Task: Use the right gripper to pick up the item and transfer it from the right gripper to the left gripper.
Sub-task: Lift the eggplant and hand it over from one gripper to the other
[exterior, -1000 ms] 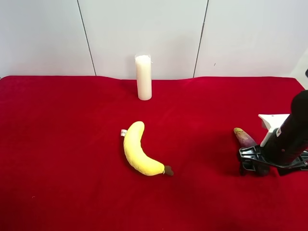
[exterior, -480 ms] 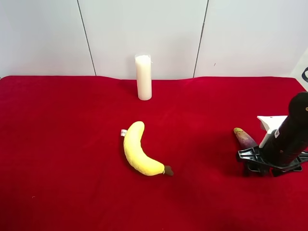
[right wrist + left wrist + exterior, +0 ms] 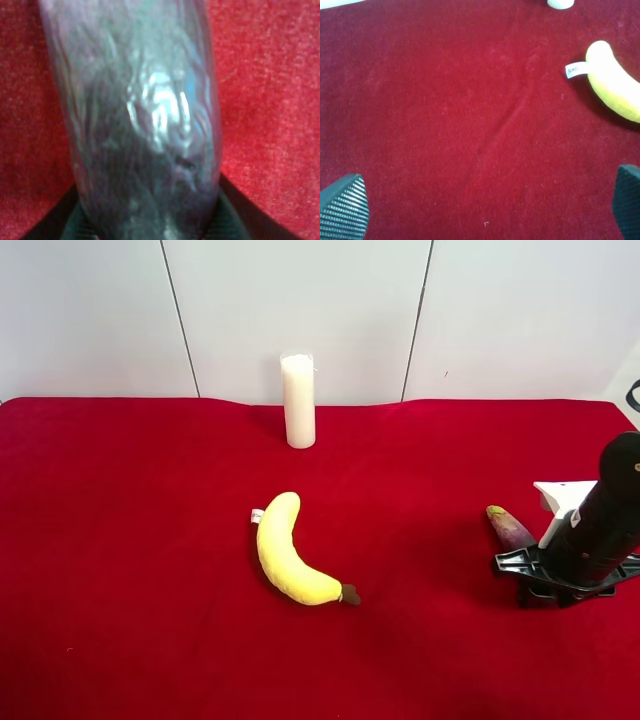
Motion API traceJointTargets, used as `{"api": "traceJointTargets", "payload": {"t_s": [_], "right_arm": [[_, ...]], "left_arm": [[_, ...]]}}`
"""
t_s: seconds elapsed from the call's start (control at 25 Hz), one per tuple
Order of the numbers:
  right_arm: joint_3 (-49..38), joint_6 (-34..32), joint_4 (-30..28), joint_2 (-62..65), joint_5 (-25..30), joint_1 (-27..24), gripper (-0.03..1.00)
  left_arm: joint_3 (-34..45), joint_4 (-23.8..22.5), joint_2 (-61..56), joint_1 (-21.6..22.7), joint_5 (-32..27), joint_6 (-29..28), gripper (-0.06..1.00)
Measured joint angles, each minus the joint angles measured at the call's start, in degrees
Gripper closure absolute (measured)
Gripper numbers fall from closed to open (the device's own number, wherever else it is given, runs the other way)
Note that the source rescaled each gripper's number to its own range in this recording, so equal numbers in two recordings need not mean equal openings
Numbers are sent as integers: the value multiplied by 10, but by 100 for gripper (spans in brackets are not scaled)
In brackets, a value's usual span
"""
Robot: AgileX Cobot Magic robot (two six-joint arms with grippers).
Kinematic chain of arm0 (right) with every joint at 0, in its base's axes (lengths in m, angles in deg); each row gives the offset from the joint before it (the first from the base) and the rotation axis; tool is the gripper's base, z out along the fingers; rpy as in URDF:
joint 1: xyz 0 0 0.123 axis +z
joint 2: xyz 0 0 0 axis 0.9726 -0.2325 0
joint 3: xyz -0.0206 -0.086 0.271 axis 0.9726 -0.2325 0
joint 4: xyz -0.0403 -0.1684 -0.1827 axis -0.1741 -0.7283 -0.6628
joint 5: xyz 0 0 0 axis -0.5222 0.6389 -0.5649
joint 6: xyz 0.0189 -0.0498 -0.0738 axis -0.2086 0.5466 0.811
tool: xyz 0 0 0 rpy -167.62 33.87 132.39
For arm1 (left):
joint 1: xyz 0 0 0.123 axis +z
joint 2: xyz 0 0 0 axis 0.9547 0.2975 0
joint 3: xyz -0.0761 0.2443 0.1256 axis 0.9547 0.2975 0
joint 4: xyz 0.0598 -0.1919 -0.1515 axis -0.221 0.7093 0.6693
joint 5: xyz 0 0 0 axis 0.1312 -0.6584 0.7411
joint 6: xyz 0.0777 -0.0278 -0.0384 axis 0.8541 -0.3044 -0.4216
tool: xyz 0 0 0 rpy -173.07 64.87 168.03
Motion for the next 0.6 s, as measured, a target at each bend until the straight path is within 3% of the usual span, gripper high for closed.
{"api": "traceJointTargets", "payload": {"t_s": [0.36,0.6], "right_arm": [[0,3,0,0,0,3,97],[12,60,29,15,2,49,97]], "left_arm": [[0,0,0,0,0,0,-2],[0,0,0,0,0,0,-2]]}}
